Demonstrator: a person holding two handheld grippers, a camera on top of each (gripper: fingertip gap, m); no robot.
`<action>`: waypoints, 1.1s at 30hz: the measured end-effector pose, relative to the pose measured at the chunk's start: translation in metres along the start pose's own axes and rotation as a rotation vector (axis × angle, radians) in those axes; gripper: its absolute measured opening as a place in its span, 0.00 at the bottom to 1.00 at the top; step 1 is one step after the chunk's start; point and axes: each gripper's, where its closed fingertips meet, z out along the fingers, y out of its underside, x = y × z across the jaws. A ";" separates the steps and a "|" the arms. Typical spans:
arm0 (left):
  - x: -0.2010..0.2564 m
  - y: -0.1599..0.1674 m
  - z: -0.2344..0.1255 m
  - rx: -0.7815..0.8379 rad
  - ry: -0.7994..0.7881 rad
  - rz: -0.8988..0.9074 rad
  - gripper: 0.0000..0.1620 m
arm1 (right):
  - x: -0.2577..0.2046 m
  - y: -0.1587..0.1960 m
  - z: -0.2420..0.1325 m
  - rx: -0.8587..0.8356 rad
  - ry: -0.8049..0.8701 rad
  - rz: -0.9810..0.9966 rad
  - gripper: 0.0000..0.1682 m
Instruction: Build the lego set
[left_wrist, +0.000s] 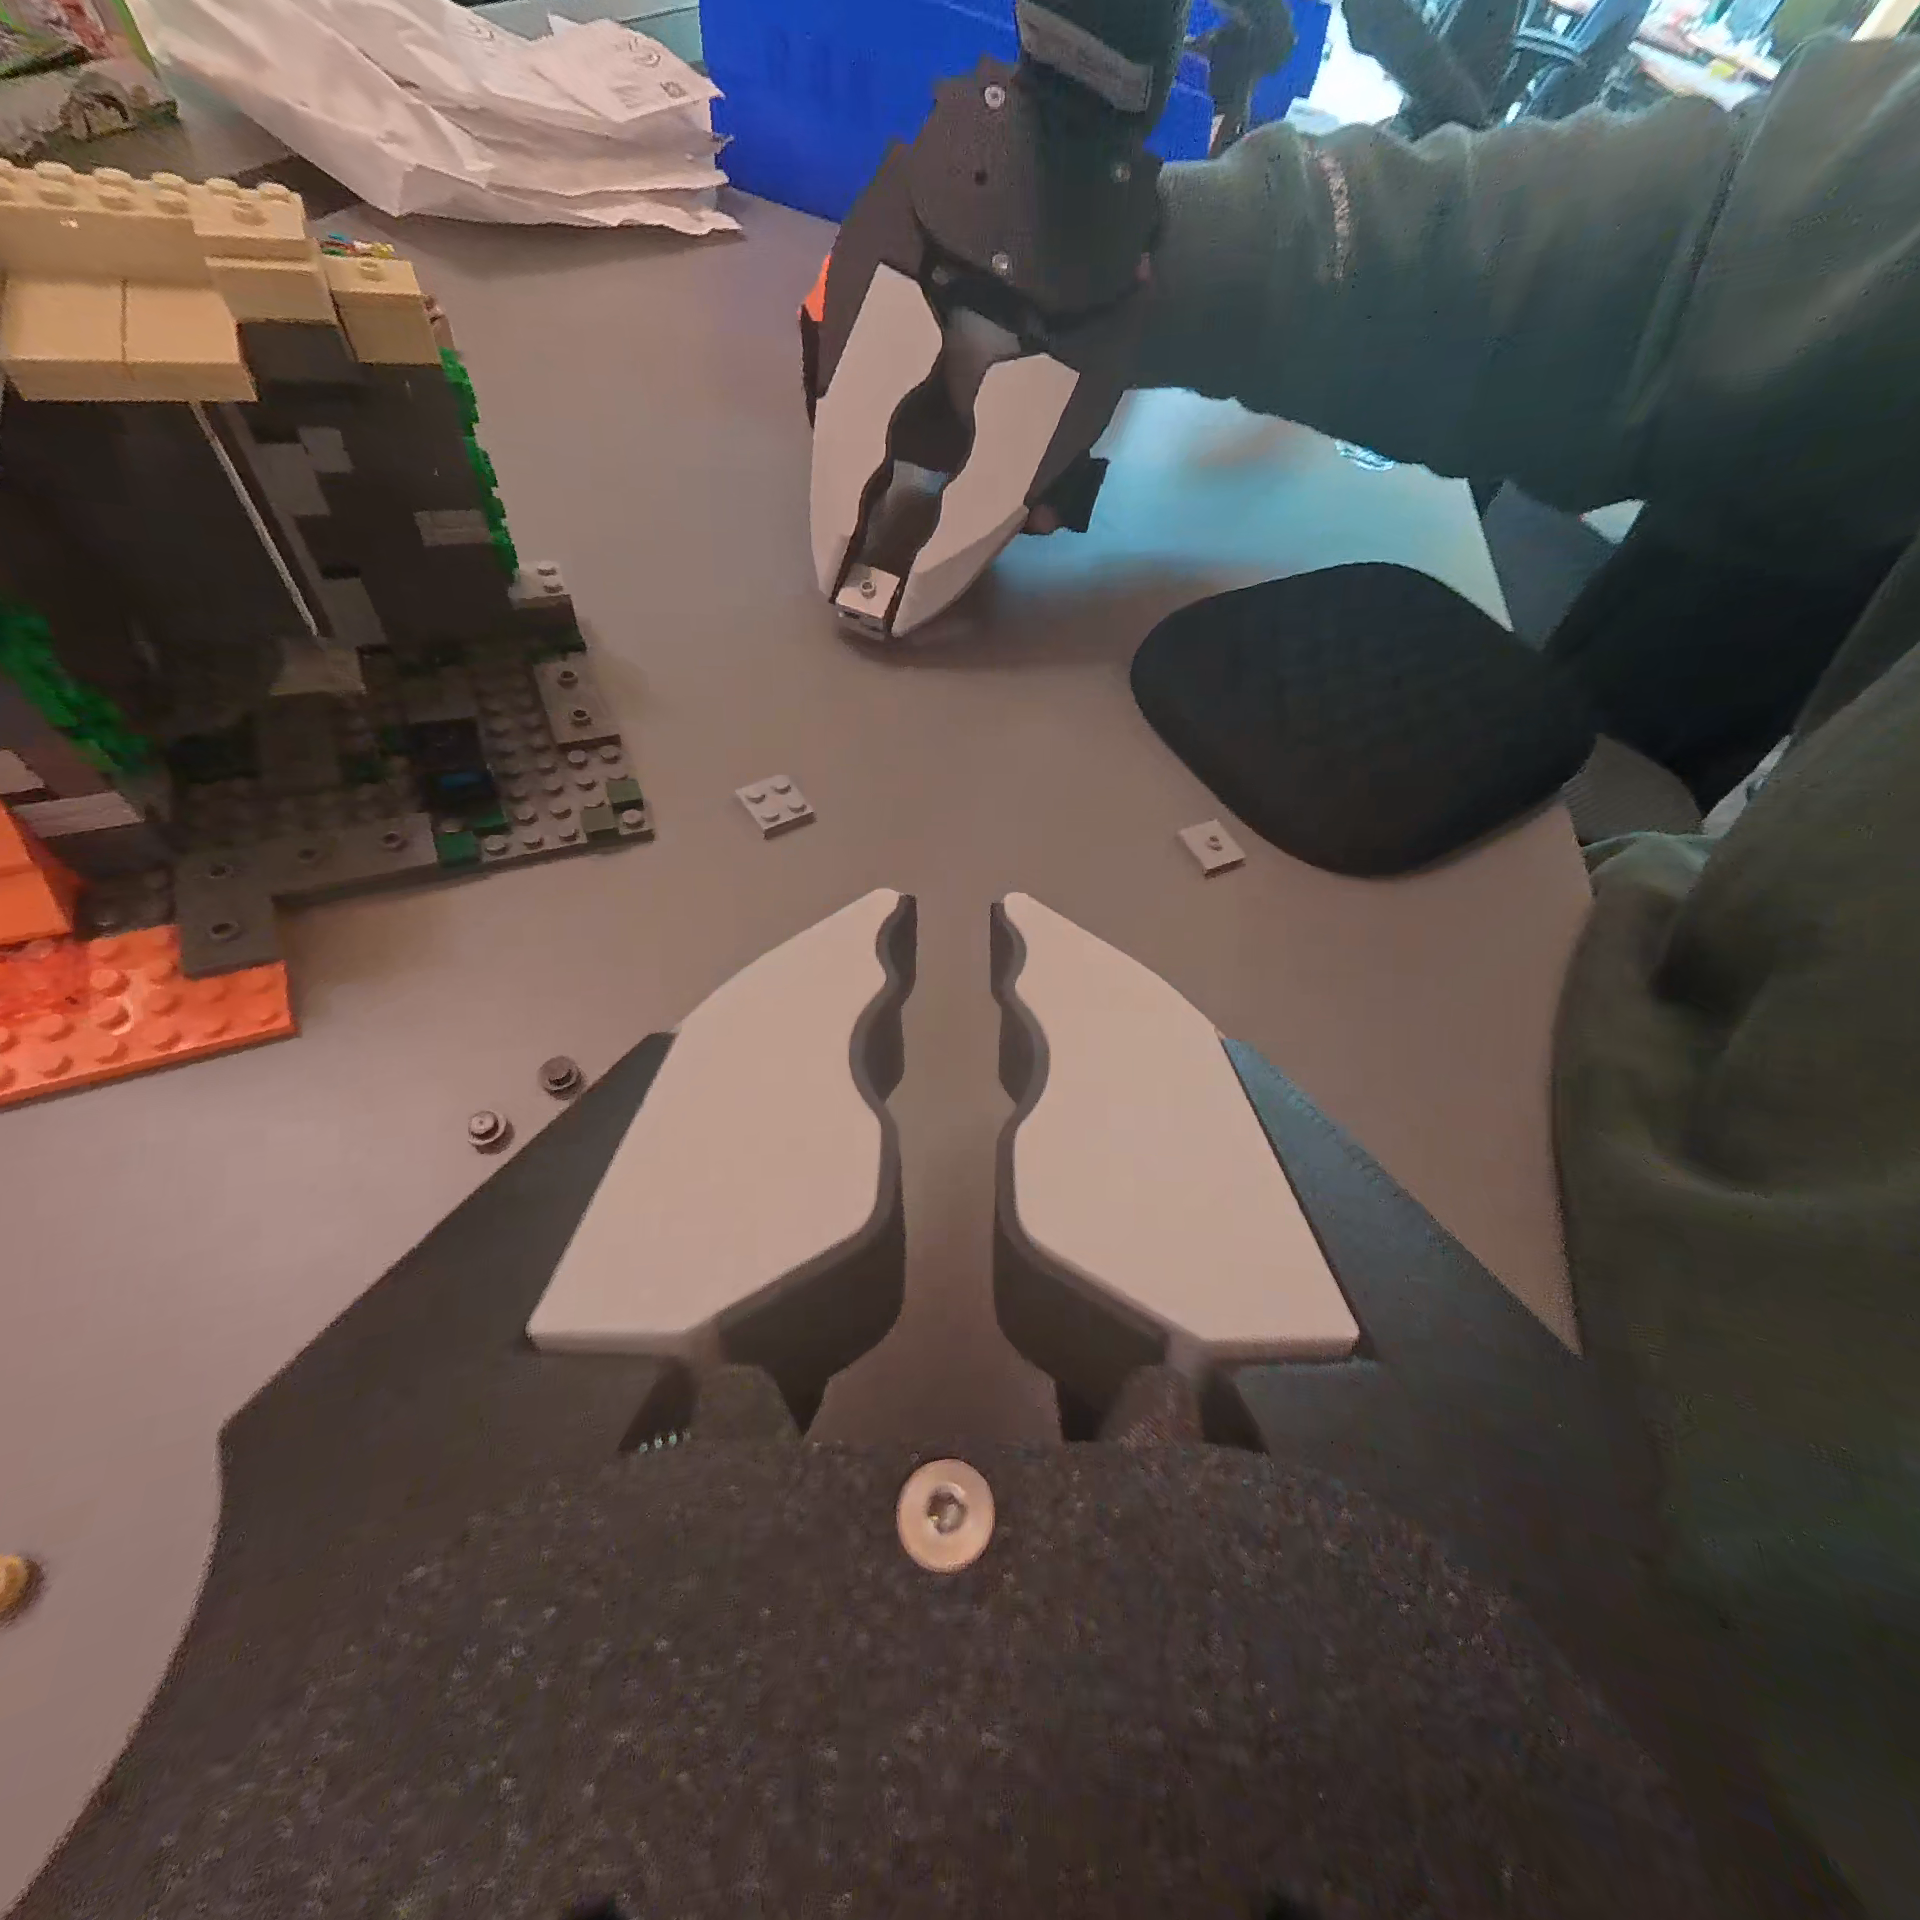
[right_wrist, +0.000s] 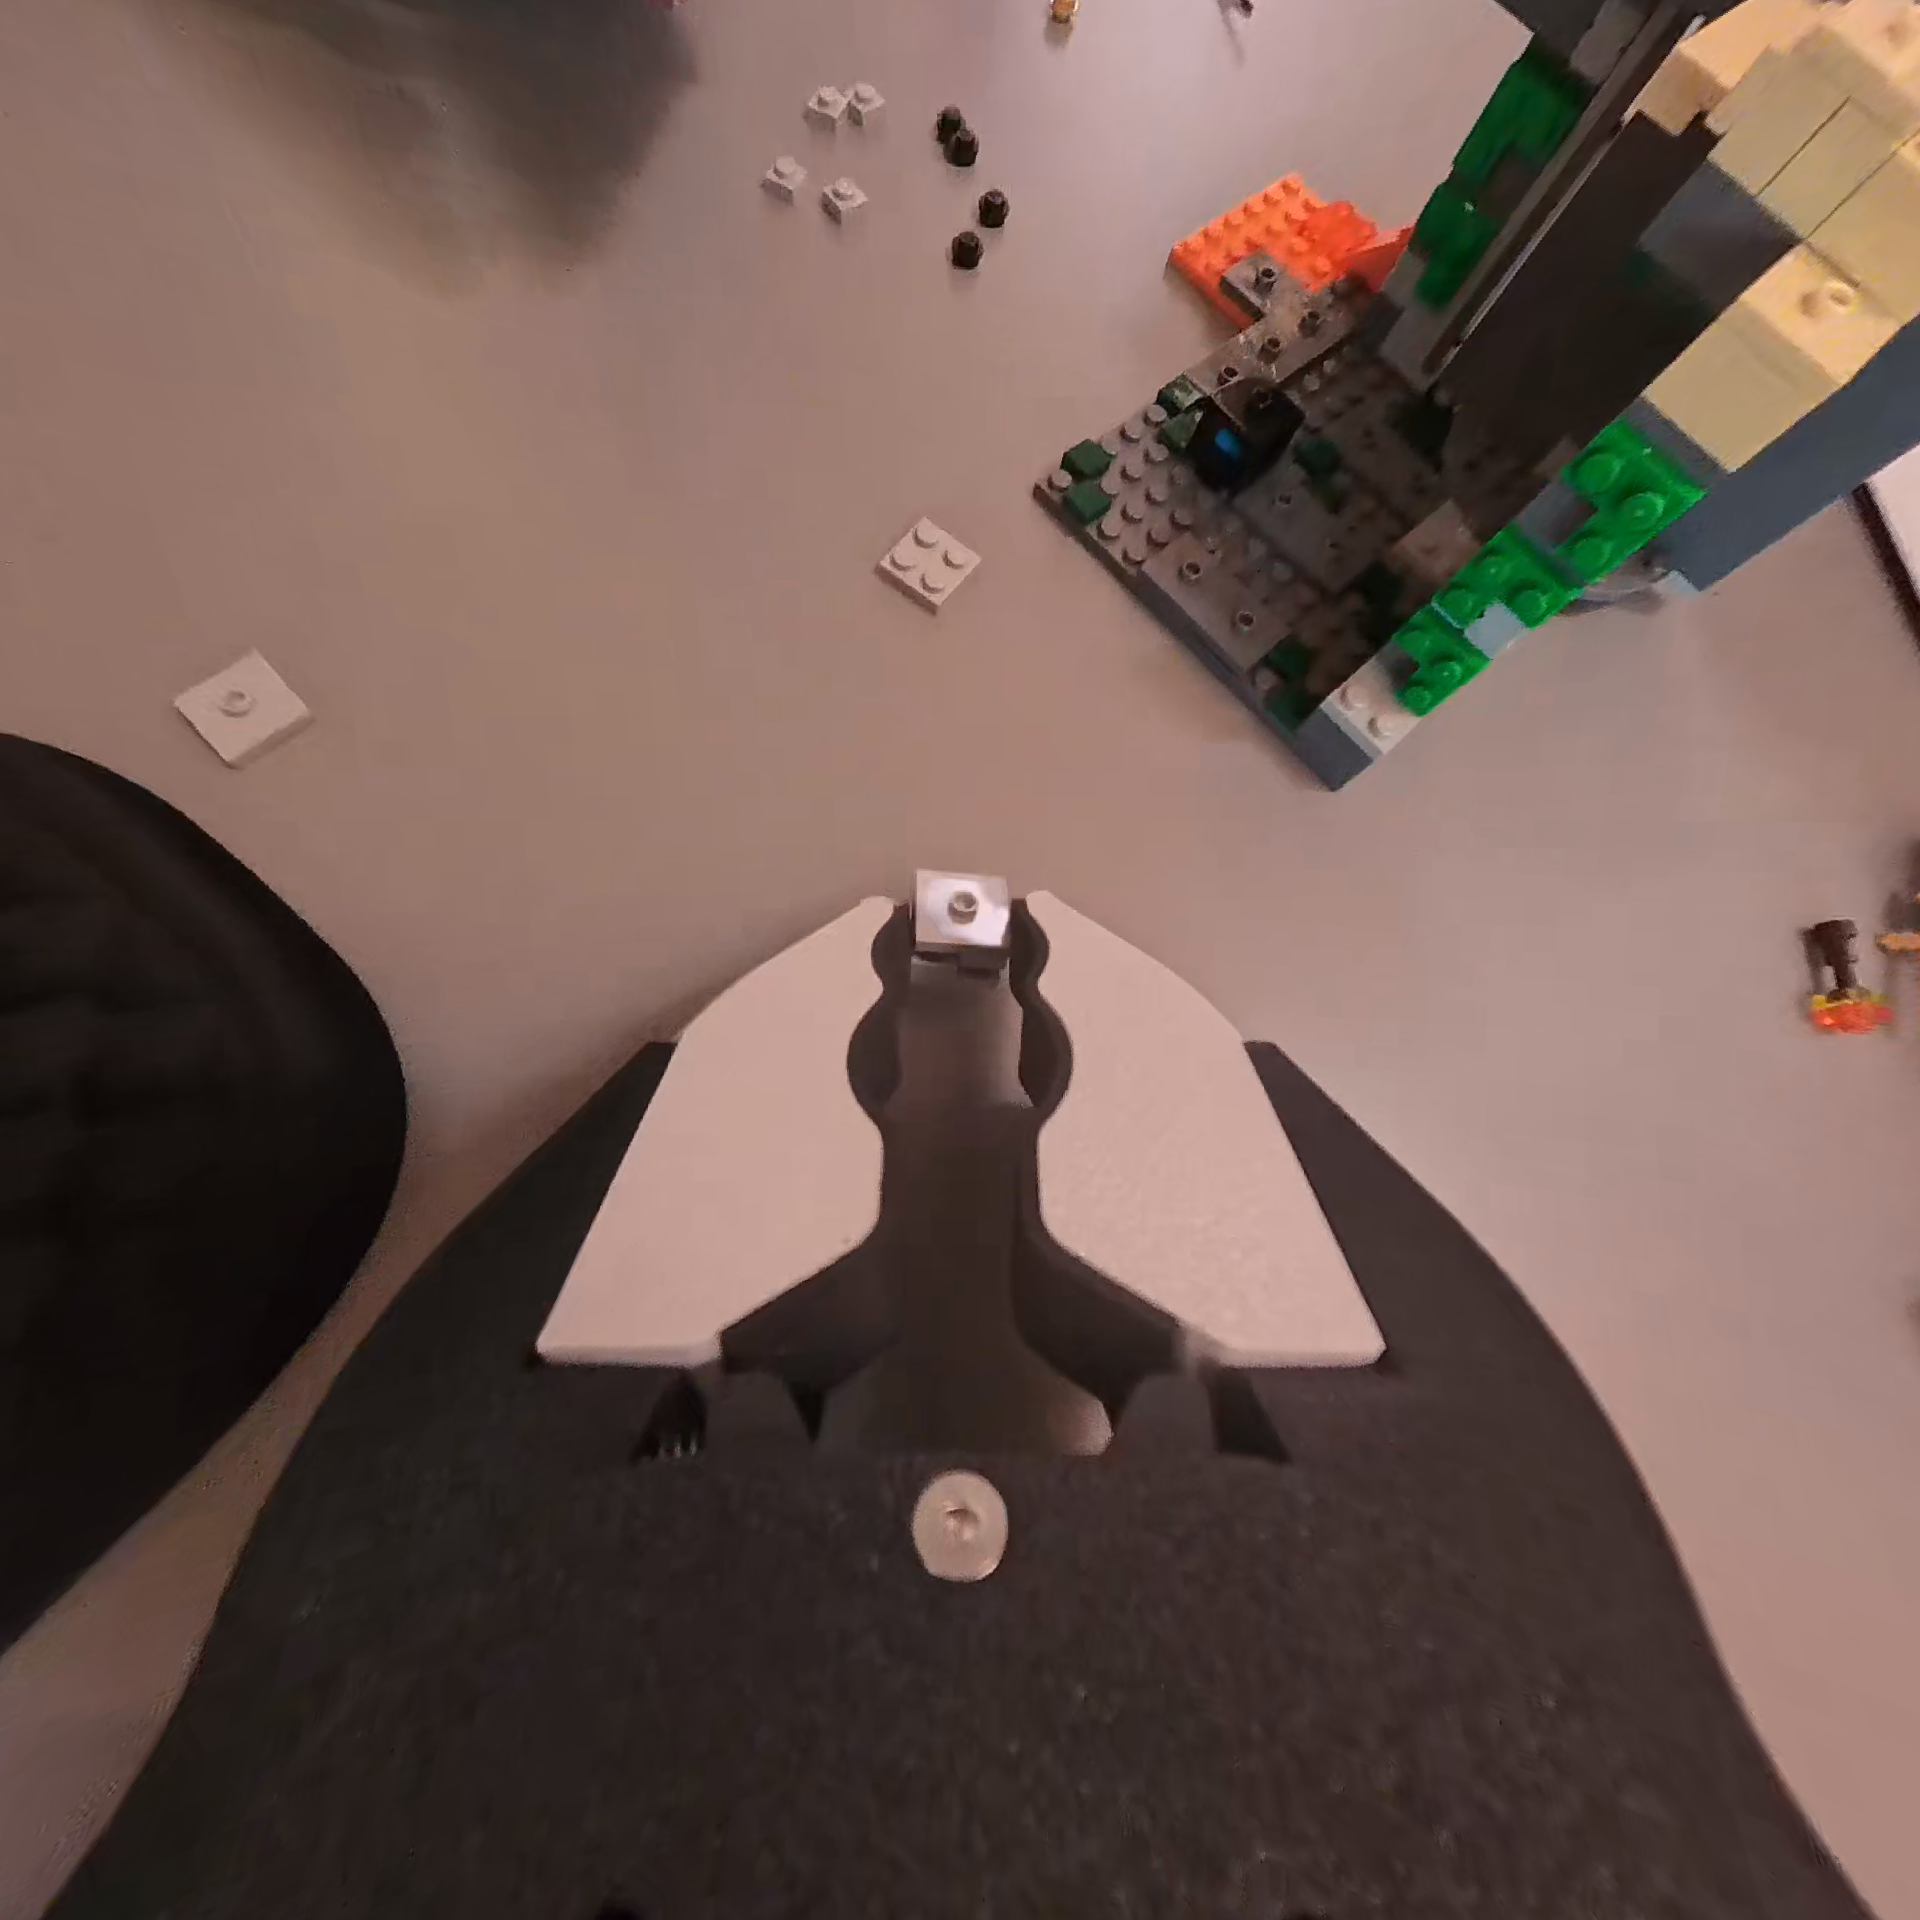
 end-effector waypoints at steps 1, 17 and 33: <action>-0.001 0.001 0.000 -0.004 -0.008 0.011 0.08 | 0.000 0.001 0.000 -0.010 0.001 -0.007 0.11; -0.047 -0.006 -0.042 0.054 -0.276 0.127 0.05 | -0.100 -0.047 0.001 -0.281 -0.099 0.131 0.15; -0.055 -0.004 -0.062 0.074 -0.398 0.242 0.02 | -0.114 -0.024 0.016 -0.602 -0.096 0.015 0.11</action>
